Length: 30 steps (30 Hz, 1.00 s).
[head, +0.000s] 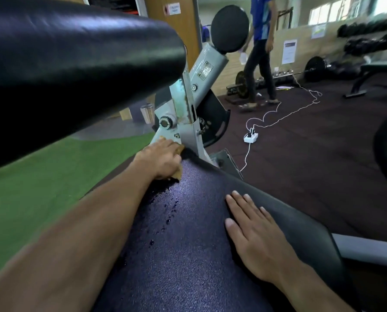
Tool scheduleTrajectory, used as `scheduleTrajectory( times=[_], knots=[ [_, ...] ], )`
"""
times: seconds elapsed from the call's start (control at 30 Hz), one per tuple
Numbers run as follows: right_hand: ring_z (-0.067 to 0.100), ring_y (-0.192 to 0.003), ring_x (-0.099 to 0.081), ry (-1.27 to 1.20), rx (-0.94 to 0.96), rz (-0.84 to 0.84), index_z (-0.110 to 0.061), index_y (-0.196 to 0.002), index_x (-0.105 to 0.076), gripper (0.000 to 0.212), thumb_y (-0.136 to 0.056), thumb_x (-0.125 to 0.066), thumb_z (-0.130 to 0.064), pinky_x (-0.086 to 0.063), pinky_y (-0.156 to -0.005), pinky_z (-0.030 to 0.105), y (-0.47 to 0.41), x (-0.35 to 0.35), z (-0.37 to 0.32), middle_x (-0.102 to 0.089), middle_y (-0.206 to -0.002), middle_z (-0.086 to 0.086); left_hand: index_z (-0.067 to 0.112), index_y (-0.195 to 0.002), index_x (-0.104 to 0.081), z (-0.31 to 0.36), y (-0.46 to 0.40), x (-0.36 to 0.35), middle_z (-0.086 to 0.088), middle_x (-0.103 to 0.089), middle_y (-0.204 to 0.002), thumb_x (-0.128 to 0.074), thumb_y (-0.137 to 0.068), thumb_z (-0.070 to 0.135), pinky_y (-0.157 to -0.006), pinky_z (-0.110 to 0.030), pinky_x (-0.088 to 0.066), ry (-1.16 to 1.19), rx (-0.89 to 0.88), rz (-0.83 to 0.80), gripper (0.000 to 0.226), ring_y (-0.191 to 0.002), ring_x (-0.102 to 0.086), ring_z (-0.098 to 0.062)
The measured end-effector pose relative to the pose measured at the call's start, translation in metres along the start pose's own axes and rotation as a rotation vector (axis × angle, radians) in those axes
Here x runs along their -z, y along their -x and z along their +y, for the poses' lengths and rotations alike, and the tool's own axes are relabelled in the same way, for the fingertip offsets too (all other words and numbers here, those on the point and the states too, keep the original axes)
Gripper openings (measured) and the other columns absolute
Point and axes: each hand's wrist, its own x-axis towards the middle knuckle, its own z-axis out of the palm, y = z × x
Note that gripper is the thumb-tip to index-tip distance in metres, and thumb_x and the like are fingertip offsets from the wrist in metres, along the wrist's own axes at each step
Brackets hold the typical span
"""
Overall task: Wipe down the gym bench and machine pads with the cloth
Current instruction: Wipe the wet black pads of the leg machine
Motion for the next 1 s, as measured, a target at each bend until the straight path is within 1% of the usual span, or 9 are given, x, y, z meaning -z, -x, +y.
scheduleTrajectory(
  times=[0.1,0.3,0.43,0.53,0.6,0.7,0.77,0.87,1.0],
  knots=[
    [-0.006,-0.142,0.018,0.002,0.005,-0.005,-0.042,-0.152,0.001,0.077,-0.078,0.009,-0.063,0.005,-0.12,0.029,-0.001,-0.002,0.001,0.014,-0.156,-0.027,0.025,-0.151,-0.025,-0.017,0.01,-0.004,0.0,-0.019,-0.16,-0.03,-0.099,0.036,-0.116,-0.047,-0.018,0.07,0.034,0.011,0.053,-0.145,-0.017,-0.021],
    [-0.004,-0.145,0.011,-0.002,-0.018,-0.034,-0.039,-0.153,-0.004,0.066,-0.09,-0.005,-0.058,0.001,-0.121,0.031,0.001,0.003,-0.004,0.007,-0.159,-0.024,0.022,-0.152,-0.023,-0.021,0.043,0.0,0.0,-0.015,-0.161,-0.029,-0.098,0.037,-0.12,-0.046,-0.01,0.064,0.051,-0.039,0.056,-0.148,-0.004,-0.021],
    [0.009,-0.149,0.002,0.06,-0.01,-0.043,-0.029,-0.155,-0.009,0.061,-0.098,-0.016,-0.049,-0.004,-0.12,0.036,-0.01,0.008,-0.022,-0.001,-0.162,-0.014,0.016,-0.152,-0.027,0.006,0.081,0.008,-0.005,-0.016,-0.161,-0.034,-0.1,0.03,-0.119,-0.038,0.002,-0.003,-0.174,-0.083,0.054,-0.148,-0.001,-0.024],
    [0.007,-0.148,0.009,0.053,0.058,-0.022,-0.031,-0.154,-0.002,0.074,-0.086,0.002,-0.058,0.001,-0.12,0.034,-0.017,0.0,-0.035,0.005,-0.162,-0.016,0.02,-0.154,-0.017,0.033,0.087,0.006,0.001,-0.008,-0.163,-0.029,-0.102,0.033,-0.12,-0.038,0.001,-0.04,-0.27,-0.125,0.055,-0.149,0.007,-0.021],
    [0.004,-0.147,0.012,0.037,0.073,-0.023,-0.032,-0.154,0.0,0.071,-0.088,0.002,-0.058,0.003,-0.12,0.033,-0.02,-0.004,-0.032,0.008,-0.161,-0.019,0.023,-0.154,-0.017,0.041,0.076,0.001,0.002,-0.008,-0.163,-0.028,-0.103,0.033,-0.12,-0.036,0.001,-0.052,-0.292,-0.134,0.054,-0.149,0.005,-0.02],
    [0.0,-0.145,0.015,0.035,0.066,-0.036,-0.035,-0.154,0.002,0.063,-0.095,-0.005,-0.055,0.005,-0.12,0.032,-0.02,-0.004,-0.025,0.011,-0.159,-0.022,0.03,-0.153,-0.021,0.035,0.043,0.001,0.004,-0.012,-0.162,-0.026,-0.102,0.034,-0.119,-0.039,-0.004,-0.044,-0.219,-0.112,0.052,-0.149,-0.002,-0.019],
    [-0.002,-0.144,0.017,0.027,0.07,-0.039,-0.037,-0.153,0.003,0.072,-0.086,0.003,-0.06,0.006,-0.12,0.031,-0.02,-0.003,-0.025,0.013,-0.157,-0.025,0.029,-0.148,-0.033,0.018,0.021,0.001,0.0,-0.026,-0.158,-0.026,-0.101,0.033,-0.119,-0.043,-0.013,-0.001,-0.154,-0.086,0.048,-0.146,-0.016,-0.023],
    [-0.003,-0.144,0.017,0.001,0.069,-0.038,-0.038,-0.153,0.003,0.066,-0.091,-0.003,-0.058,0.006,-0.12,0.031,-0.02,-0.004,-0.022,0.012,-0.158,-0.025,0.02,-0.14,-0.045,-0.021,0.004,0.002,-0.01,-0.044,-0.142,-0.03,-0.101,0.029,-0.112,-0.042,-0.027,0.16,-0.019,-0.023,0.042,-0.132,-0.037,-0.028],
    [-0.001,-0.145,0.012,-0.013,0.072,-0.017,-0.037,-0.153,-0.002,0.068,-0.088,-0.003,-0.056,0.004,-0.12,0.031,-0.019,-0.005,-0.024,0.006,-0.159,-0.024,0.024,-0.151,-0.027,-0.042,0.032,0.001,-0.006,-0.021,-0.159,-0.027,-0.101,0.036,-0.119,-0.041,-0.014,0.163,0.103,-0.066,0.051,-0.146,-0.018,-0.024]
  ],
)
